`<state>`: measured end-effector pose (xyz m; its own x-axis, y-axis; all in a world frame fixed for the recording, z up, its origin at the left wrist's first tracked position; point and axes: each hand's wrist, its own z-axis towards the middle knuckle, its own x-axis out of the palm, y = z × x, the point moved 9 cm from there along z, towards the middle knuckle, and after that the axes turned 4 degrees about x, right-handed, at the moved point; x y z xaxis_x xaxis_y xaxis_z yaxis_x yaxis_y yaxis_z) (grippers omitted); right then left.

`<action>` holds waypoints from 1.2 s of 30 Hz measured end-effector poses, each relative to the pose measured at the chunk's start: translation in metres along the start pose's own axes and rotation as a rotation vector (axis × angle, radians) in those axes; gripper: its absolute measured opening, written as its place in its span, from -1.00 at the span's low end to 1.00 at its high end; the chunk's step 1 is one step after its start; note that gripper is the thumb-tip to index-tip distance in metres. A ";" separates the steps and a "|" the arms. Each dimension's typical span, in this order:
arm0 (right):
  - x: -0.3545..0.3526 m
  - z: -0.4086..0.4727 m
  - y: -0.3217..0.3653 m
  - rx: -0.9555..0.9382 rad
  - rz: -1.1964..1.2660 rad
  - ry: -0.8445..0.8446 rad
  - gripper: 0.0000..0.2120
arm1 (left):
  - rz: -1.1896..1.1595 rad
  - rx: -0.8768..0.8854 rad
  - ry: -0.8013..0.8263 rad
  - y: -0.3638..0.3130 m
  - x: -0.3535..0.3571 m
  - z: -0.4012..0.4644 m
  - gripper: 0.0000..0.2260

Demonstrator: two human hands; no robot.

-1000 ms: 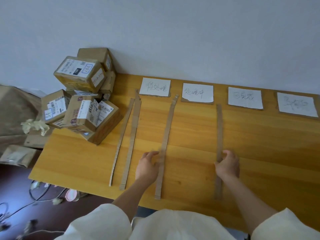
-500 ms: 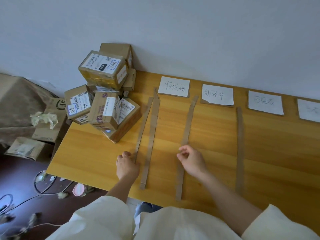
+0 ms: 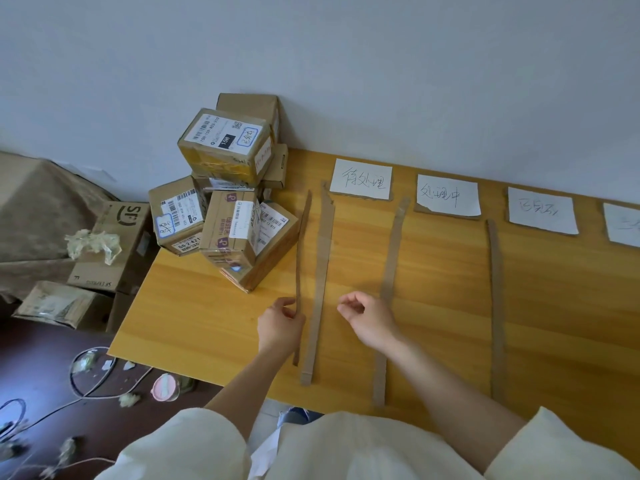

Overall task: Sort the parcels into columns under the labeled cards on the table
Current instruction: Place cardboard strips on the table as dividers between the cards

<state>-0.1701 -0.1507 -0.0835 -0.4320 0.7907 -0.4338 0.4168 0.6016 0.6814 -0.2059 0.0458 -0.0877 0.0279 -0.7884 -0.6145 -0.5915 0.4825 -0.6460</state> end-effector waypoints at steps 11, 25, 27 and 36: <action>-0.018 0.006 0.038 0.085 0.419 0.108 -0.70 | -0.557 0.121 0.094 -0.060 0.025 -0.034 -0.73; -0.109 -0.008 0.029 0.009 0.893 0.128 -0.82 | -0.386 0.406 0.276 -0.129 0.088 -0.074 -0.69; -0.130 -0.012 0.020 -0.010 0.903 0.081 -0.80 | -0.311 0.418 0.321 -0.136 0.103 -0.075 -0.65; -0.226 -0.042 -0.067 0.017 0.904 -0.198 -0.81 | 0.139 0.420 0.402 -0.157 0.183 -0.076 -0.59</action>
<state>-0.1344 -0.3744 -0.0065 0.2073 0.9643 0.1649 0.5414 -0.2535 0.8017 -0.1692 -0.2039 -0.0641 -0.3829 -0.7499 -0.5396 -0.1965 0.6368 -0.7456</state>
